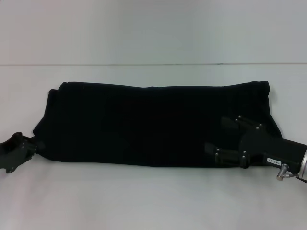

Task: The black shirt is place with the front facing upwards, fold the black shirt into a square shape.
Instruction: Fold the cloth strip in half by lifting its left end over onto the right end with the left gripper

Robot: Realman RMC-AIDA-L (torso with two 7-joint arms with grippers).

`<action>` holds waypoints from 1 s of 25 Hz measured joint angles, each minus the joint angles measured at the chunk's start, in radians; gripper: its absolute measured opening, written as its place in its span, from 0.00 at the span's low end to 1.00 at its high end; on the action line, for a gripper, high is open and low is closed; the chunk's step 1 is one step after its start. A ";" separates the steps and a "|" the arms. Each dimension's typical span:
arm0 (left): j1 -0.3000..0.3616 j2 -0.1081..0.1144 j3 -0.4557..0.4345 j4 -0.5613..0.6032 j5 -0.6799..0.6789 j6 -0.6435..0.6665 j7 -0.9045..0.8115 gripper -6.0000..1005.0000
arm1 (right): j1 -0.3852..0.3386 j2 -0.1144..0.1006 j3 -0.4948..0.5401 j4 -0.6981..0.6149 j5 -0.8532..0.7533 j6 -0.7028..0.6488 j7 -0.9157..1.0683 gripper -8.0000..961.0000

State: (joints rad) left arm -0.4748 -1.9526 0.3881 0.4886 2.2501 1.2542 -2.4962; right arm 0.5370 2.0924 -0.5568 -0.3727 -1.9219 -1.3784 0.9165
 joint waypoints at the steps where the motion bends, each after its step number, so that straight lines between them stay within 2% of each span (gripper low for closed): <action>1: 0.000 0.000 -0.001 0.000 -0.001 -0.001 0.001 0.09 | 0.000 0.000 0.000 0.000 0.000 0.000 0.002 0.98; 10: 0.002 0.003 -0.020 0.008 -0.004 -0.019 0.009 0.02 | -0.005 -0.003 0.013 0.000 0.007 -0.001 0.002 0.98; 14: 0.018 0.022 -0.087 0.027 -0.004 -0.030 0.017 0.02 | -0.008 -0.004 0.024 -0.004 0.008 -0.001 0.004 0.98; 20: 0.045 0.064 -0.199 0.076 0.002 -0.030 0.021 0.02 | -0.019 -0.009 0.038 -0.012 0.009 0.000 0.045 0.98; 25: 0.042 0.073 -0.225 0.095 -0.008 -0.007 0.017 0.02 | -0.028 -0.009 0.040 -0.014 0.009 0.003 0.052 0.98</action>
State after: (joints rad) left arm -0.4323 -1.8796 0.1636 0.5834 2.2421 1.2474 -2.4790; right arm 0.5086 2.0830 -0.5170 -0.3863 -1.9128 -1.3757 0.9684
